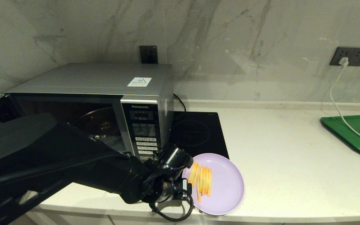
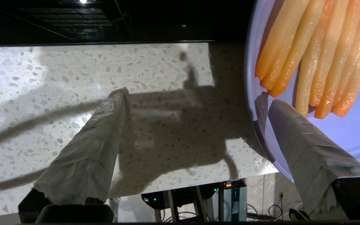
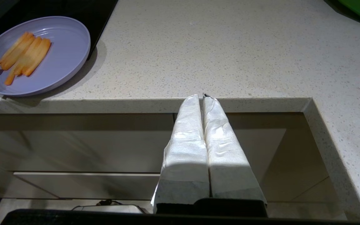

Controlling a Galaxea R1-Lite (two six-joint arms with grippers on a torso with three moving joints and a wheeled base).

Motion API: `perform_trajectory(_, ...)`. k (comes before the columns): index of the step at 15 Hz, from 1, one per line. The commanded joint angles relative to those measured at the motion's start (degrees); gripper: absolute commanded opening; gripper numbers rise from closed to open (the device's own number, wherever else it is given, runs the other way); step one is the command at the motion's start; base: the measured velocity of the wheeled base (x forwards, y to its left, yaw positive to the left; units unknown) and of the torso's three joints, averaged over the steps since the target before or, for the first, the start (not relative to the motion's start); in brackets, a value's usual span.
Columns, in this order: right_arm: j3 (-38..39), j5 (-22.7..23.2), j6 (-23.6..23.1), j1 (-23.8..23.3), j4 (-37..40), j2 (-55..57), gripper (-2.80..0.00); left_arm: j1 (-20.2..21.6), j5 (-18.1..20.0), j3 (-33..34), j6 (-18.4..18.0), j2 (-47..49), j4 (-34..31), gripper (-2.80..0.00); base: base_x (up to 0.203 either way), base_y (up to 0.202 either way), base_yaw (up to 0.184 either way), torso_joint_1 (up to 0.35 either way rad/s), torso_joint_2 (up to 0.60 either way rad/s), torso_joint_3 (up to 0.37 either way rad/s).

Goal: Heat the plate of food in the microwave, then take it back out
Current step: Put the plate in the microwave oven

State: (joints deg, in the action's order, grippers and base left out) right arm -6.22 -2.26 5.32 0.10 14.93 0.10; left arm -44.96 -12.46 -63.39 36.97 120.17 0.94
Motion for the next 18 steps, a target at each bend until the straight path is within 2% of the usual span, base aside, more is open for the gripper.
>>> perform_trajectory(1,0.0,0.0,0.0,0.0,0.1,0.0,-2.80,0.1,-0.1,0.3,0.2,0.1,-0.1,0.00,0.000,0.000,0.000,0.000,0.00,0.000)
perform_trajectory(5,0.0,0.0,0.0,0.0,0.1,0.0,-2.80,0.1,-0.1,0.3,-0.1,0.5,-2.7,0.00,0.000,0.000,0.000,0.000,0.00,0.000)
perform_trajectory(6,0.0,0.0,0.0,0.0,0.1,0.0,-2.80,0.1,-0.2,0.2,-0.1,0.9,-3.6,-2.80,0.000,0.000,0.000,0.000,0.00,0.000)
perform_trajectory(18,0.0,0.0,0.0,0.0,0.1,0.0,-2.80,-0.1,0.1,0.4,0.4,-1.6,-3.8,-2.80,0.000,0.000,0.000,0.000,0.00,0.000)
